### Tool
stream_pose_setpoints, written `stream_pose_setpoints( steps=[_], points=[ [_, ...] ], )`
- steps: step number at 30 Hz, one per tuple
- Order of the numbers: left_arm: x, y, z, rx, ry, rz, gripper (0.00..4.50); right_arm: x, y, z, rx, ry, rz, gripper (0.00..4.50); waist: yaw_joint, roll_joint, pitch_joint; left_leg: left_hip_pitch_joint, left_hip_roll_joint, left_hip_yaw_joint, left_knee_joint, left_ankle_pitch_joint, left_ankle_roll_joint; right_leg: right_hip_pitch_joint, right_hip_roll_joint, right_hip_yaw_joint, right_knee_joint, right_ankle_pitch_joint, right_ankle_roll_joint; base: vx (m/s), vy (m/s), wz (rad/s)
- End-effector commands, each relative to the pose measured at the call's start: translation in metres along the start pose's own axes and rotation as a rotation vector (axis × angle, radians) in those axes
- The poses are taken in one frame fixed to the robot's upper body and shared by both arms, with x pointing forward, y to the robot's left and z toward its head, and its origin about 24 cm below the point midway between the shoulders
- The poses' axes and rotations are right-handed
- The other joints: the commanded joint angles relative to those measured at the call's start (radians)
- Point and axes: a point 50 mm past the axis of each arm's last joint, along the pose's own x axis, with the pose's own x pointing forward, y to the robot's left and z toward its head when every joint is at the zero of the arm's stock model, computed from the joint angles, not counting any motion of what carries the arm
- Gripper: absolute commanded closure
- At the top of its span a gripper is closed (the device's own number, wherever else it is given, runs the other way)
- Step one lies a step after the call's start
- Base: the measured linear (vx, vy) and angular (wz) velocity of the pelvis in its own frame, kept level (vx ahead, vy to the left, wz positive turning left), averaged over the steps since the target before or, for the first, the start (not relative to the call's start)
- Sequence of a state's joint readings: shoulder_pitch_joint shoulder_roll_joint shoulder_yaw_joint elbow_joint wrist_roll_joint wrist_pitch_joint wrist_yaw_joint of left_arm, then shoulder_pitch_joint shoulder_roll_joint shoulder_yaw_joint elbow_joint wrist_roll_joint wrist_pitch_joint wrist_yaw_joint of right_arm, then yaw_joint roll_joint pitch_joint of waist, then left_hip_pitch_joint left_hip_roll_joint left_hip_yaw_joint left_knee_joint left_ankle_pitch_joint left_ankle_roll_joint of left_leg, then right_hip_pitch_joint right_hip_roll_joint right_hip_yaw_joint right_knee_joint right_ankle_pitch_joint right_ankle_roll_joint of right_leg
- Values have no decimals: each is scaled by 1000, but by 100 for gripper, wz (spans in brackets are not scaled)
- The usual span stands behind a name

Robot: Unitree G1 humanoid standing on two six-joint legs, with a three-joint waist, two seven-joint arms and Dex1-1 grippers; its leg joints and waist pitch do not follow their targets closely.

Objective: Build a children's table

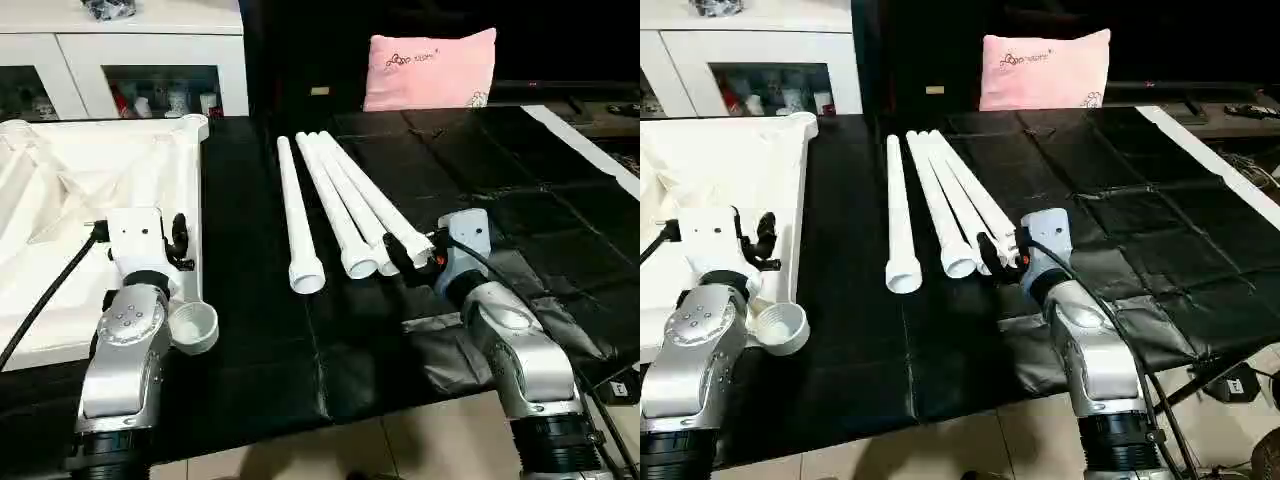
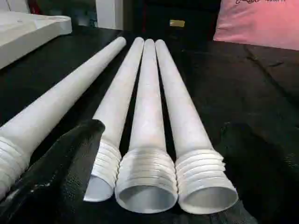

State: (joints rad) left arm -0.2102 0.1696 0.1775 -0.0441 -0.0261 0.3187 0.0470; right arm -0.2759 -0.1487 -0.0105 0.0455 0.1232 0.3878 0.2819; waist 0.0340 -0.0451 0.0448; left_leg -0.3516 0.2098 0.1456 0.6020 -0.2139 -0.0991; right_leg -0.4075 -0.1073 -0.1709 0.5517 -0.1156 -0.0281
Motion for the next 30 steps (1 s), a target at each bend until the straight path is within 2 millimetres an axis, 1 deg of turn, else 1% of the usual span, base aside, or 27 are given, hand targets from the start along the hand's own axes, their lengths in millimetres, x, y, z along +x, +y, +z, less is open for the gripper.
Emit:
stream_pose_setpoints(
  steps=[1, 26, 30],
  points=[
    [2, -2, 1, 0, 3, -2, 219, 0, -2, 0, 3, 6, -4, 0, -1, 5, -58, -7, 14, 2, -76, -249, 28, 50, -41, 47, -81, -516, 37, 0, 0, 0],
    [2, -2, 1, 0, 3, -2, 219, 0, -2, 0, 3, 6, -4, 0, -1, 5, -57, -7, 14, 1, -77, -253, 28, 49, -42, 47, -82, -518, 38, 0, 0, 0],
    [2, -2, 1, 0, 3, -2, 219, 0, -2, 0, 3, 6, -4, 0, -1, 5, -58, -6, 13, 2, -76, -255, 28, 49, -42, 46, -83, -526, 42, 0, 0, 0]
  ],
)
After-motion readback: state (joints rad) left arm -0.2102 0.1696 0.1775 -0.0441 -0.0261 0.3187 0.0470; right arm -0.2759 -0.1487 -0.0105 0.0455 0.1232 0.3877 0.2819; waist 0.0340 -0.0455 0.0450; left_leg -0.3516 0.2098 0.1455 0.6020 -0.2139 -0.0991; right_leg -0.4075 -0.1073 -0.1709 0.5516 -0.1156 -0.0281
